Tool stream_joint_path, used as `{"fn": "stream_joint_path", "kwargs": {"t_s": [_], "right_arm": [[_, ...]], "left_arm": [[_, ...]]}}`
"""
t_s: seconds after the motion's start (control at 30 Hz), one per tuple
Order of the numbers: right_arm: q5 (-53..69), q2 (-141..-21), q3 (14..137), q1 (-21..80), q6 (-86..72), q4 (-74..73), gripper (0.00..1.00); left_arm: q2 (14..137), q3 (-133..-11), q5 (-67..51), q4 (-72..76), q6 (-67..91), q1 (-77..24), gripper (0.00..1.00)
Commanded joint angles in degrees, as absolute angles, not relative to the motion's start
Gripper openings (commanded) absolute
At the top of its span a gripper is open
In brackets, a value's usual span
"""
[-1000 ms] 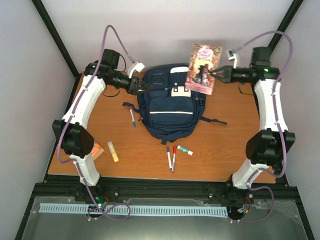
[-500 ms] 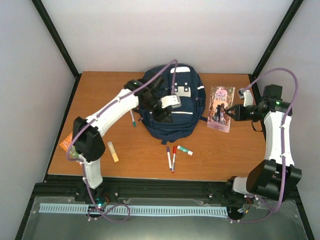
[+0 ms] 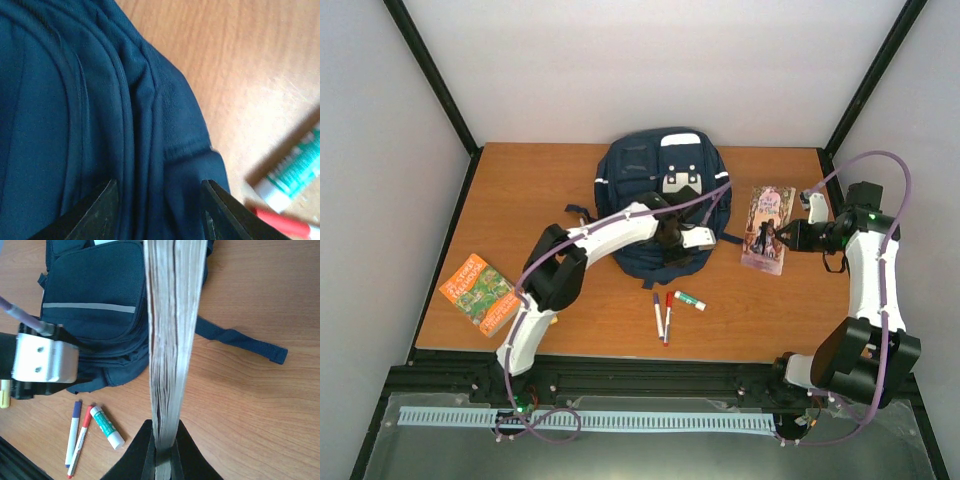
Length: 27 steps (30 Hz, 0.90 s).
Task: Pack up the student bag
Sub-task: Place the book in the student bag.
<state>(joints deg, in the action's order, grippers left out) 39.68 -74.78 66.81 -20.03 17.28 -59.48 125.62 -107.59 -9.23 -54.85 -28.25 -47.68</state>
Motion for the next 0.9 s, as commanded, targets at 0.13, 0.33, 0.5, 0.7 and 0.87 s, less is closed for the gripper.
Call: {"fn": "stream_joint_path", "kwargs": {"t_s": [0.13,0.33,0.5,0.7,0.87], "right_arm": [[42.0,-74.6,65.7,-20.6,16.5,-57.3,0.03],[42.1,-73.6,64.0,-20.6,15.9,-56.8,0.03],[42.1,-73.5,63.7,-20.6,16.2,-57.4,0.03],[42.9,-73.8,63.6,-20.6,15.3,-57.1,0.03],[42.8,-73.8,63.2,-20.6,15.2,-57.1,0.03]], "left_arm": [[129.9,-112.2,-1.0,-46.8,-26.5,-49.6,0.45],[130.6,-109.3,2.6,-42.2,-26.5,-49.7,0.39],[131.0,-108.1,4.6,-40.4,-29.1,-50.1,0.38],[130.5,-107.6,4.6,-39.3,-31.7,-50.5,0.16],[129.7,-108.4,3.1,-41.3,-32.1,-50.5,0.01]]}}
